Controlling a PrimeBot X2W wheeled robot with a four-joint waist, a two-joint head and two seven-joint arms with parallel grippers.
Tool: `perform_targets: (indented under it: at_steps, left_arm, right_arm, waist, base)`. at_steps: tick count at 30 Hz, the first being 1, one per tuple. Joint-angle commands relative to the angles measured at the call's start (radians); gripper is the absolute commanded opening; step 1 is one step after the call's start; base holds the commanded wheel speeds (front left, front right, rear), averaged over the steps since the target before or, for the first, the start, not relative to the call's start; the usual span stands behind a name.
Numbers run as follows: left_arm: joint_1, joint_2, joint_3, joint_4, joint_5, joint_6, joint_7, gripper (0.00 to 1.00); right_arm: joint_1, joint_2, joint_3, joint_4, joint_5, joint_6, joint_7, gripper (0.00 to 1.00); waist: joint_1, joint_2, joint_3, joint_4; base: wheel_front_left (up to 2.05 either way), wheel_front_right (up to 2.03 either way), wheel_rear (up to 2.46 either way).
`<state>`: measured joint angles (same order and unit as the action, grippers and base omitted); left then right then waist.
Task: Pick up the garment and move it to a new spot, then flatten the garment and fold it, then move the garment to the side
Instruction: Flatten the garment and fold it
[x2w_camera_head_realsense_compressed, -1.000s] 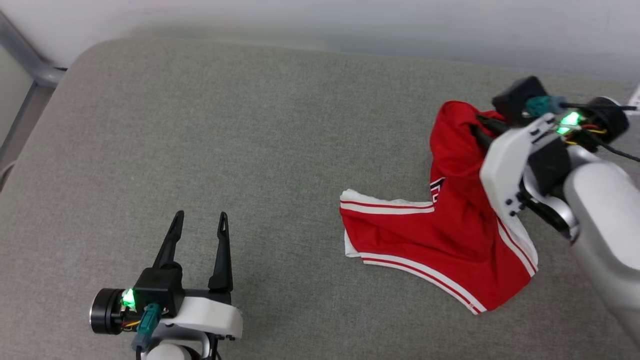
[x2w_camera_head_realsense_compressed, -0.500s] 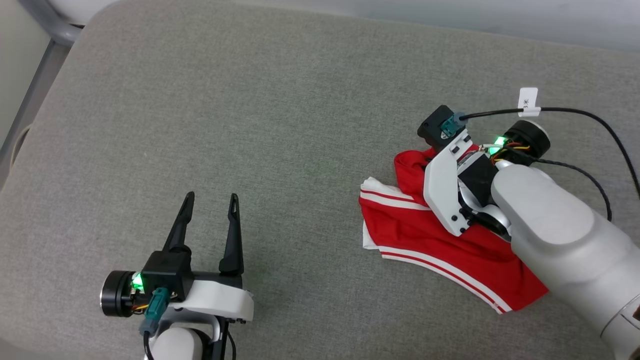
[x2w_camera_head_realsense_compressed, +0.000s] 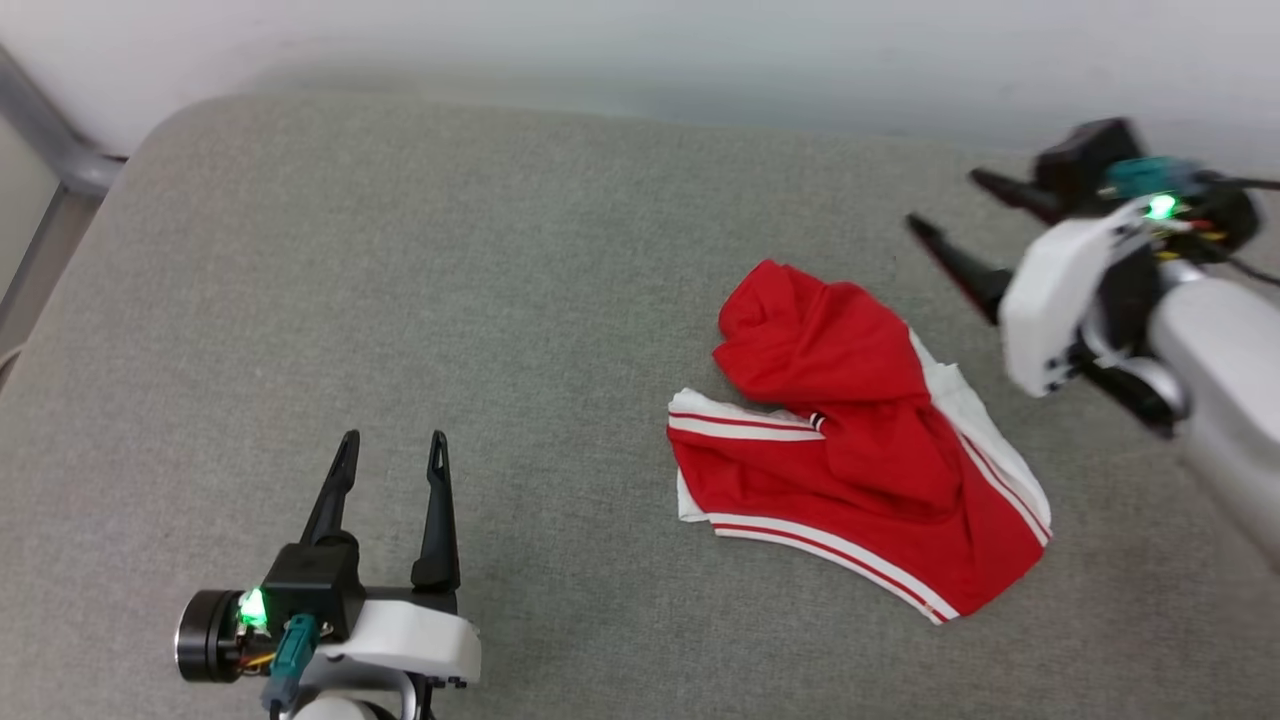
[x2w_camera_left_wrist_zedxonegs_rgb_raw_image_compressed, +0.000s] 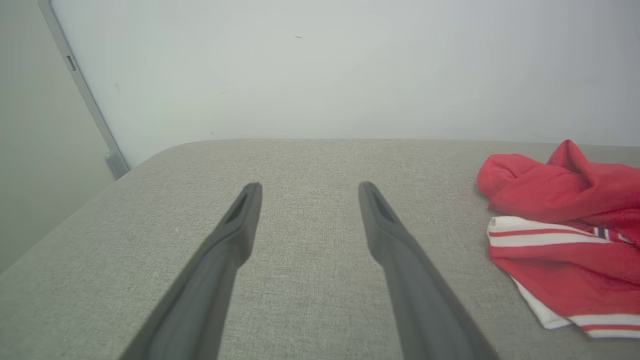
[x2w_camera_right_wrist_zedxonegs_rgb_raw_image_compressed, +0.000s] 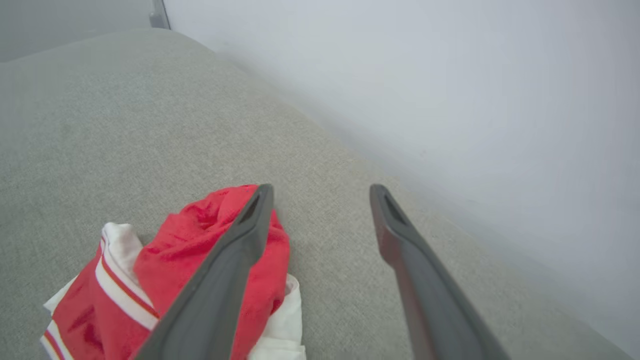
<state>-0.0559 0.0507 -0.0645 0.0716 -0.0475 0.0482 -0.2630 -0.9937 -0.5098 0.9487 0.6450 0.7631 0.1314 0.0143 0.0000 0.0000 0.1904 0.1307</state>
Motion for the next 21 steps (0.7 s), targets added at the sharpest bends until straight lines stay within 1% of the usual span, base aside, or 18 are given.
perform_targets:
  at_steps: [1, 4, 6, 10, 13, 17, 21]
  left_arm:
    - [0.016, -0.001, 0.002, -0.002, 0.004, -0.003, -0.003, 1.0]
    - [0.032, -0.001, 0.007, -0.005, 0.01, -0.005, -0.003, 1.0]
    - [0.042, -0.001, 0.01, -0.006, 0.01, -0.007, -0.003, 1.0]
    - [0.057, -0.001, 0.012, -0.009, 0.018, -0.012, -0.003, 1.0]
    - [0.066, -0.001, 0.013, -0.011, 0.02, -0.011, -0.003, 1.0]
    - [0.065, -0.001, 0.011, -0.017, 0.024, -0.012, -0.003, 1.0]
    - [0.051, -0.001, 0.004, -0.023, 0.021, -0.013, -0.003, 1.0]
  right_arm:
    - [0.021, -0.021, -0.013, -0.017, 0.011, -0.001, -0.006, 1.0]
    - [0.043, -0.091, -0.05, -0.083, 0.033, -0.001, 0.009, 1.0]
    - [0.061, -0.137, -0.07, -0.132, 0.048, -0.001, 0.04, 1.0]
    - [0.11, -0.222, -0.092, -0.242, 0.088, -0.001, 0.164, 1.0]
    - [0.154, -0.274, -0.085, -0.319, 0.115, -0.001, 0.271, 1.0]
    - [0.211, -0.311, -0.07, -0.384, 0.151, -0.001, 0.412, 1.0]
    - [0.256, -0.31, -0.052, -0.404, 0.14, -0.001, 0.515, 1.0]
  waist:
    - [0.0, 0.0, -0.021, -0.016]
    - [0.0, 0.0, -0.041, -0.027]
    - [0.0, 0.0, -0.053, -0.032]
    - [0.0, 0.0, -0.069, -0.035]
    - [0.0, 0.0, -0.074, -0.032]
    - [0.0, 0.0, -0.07, -0.024]
    - [0.0, 0.0, -0.049, -0.013]
  base:
    - [0.0, 0.0, 0.0]
    - [0.0, 0.0, 0.0]
    - [0.0, 0.0, 0.0]
    - [0.0, 0.0, 0.0]
    - [0.0, 0.0, 0.0]
    - [0.0, 0.0, 0.0]
    - [0.0, 0.0, 0.0]
